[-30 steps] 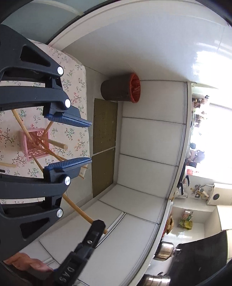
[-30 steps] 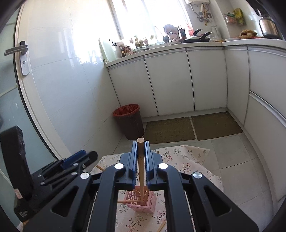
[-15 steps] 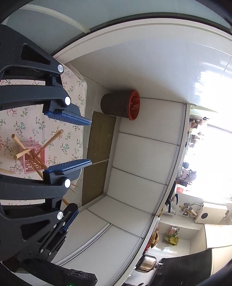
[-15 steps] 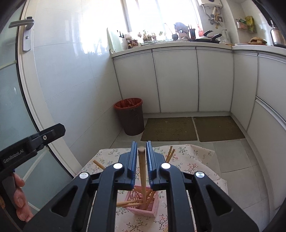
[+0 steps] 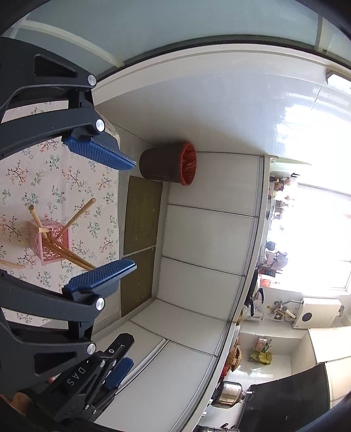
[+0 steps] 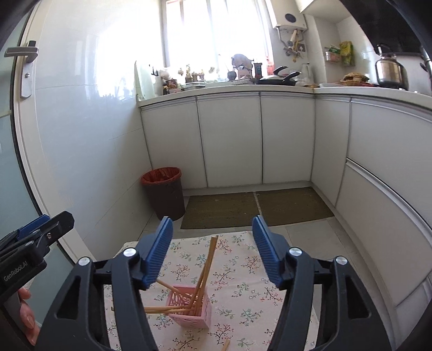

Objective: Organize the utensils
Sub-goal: 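Move both open tools back to the remaining chopsticks on the cloth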

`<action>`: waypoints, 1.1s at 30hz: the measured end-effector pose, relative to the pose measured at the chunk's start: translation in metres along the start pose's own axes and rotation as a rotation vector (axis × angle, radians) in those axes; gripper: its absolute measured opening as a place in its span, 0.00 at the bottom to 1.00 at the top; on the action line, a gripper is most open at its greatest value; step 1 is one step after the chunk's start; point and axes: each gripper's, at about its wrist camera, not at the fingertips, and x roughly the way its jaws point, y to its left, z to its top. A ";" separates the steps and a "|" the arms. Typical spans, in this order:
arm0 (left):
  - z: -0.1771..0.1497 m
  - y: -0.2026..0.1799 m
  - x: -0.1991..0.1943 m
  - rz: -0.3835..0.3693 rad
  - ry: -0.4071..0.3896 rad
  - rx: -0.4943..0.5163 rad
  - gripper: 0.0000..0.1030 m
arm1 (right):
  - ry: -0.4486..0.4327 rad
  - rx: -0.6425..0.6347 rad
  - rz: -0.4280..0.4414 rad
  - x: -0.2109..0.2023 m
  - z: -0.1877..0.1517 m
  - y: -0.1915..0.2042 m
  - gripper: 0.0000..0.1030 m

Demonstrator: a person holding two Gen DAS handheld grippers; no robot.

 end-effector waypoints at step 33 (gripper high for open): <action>-0.206 -0.142 0.135 -0.251 0.933 0.258 0.69 | 0.518 0.494 -0.308 -0.040 -0.228 -0.206 0.94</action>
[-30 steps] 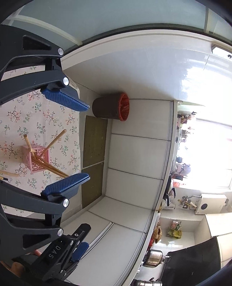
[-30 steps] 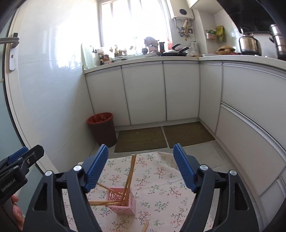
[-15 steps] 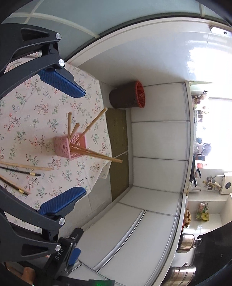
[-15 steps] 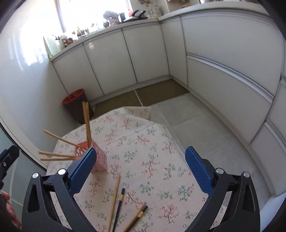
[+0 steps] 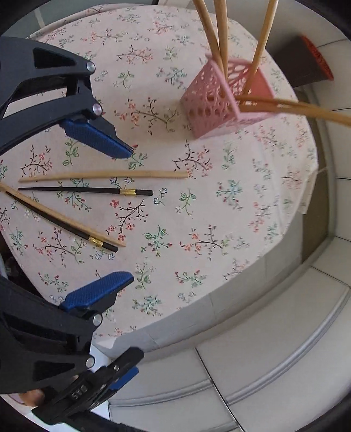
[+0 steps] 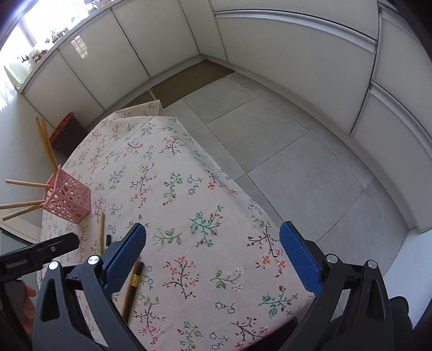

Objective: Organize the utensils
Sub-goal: 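Move both open tools back to the remaining chopsticks on the cloth, then grasp a wooden chopstick with the left gripper while the right gripper grasps another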

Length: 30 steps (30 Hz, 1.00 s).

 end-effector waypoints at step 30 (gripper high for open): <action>-0.006 0.044 0.022 0.167 -0.085 -0.022 0.06 | 0.284 0.033 0.145 0.054 -0.012 0.047 0.90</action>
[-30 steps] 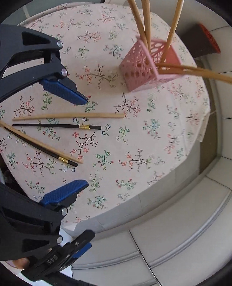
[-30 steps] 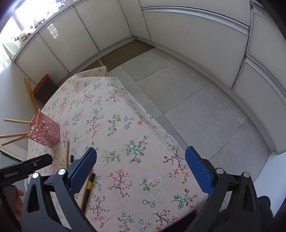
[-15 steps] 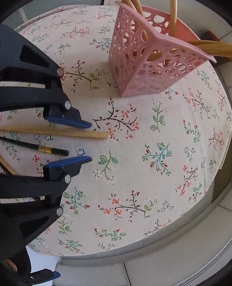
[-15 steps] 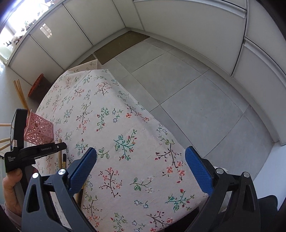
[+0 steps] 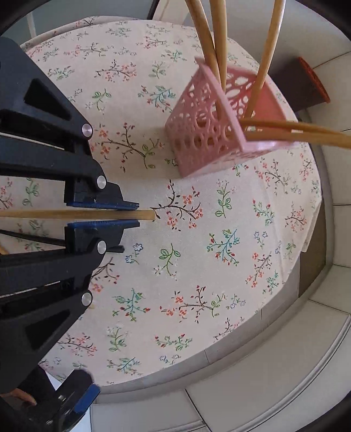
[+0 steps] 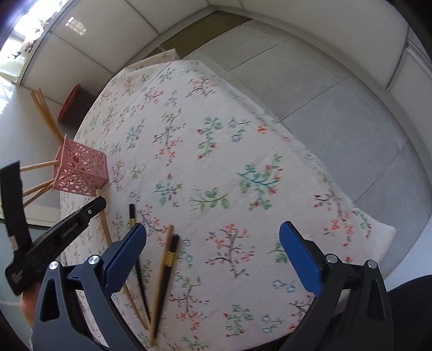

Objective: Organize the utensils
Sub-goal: 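Grasp a wooden chopstick with the left gripper while the right gripper grasps another, then carry both chopsticks over the pink basket and open the left gripper to drop its chopstick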

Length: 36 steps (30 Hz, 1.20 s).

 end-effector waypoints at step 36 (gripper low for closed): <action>-0.046 0.046 -0.117 -0.078 -0.219 -0.055 0.06 | 0.069 -0.061 -0.044 0.067 -0.018 0.080 0.05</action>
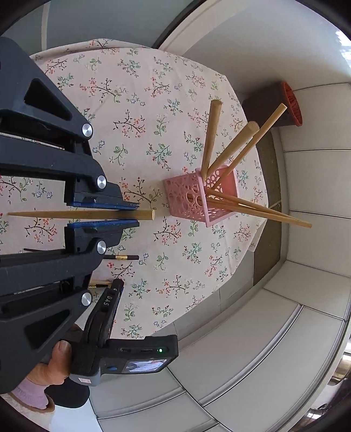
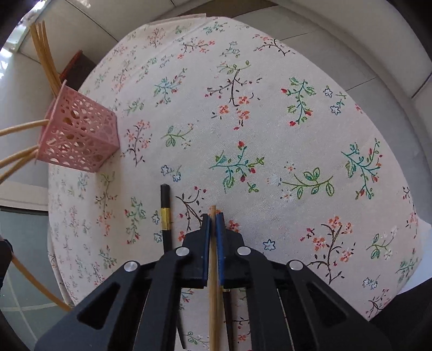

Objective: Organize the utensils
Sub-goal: 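Carry both chopsticks over the pink basket and open the left gripper to drop its chopstick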

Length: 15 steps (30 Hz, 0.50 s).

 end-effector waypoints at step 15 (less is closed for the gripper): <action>-0.012 0.001 -0.096 -0.084 -0.263 -0.015 0.06 | -0.393 -0.288 0.250 -0.187 -0.043 0.030 0.05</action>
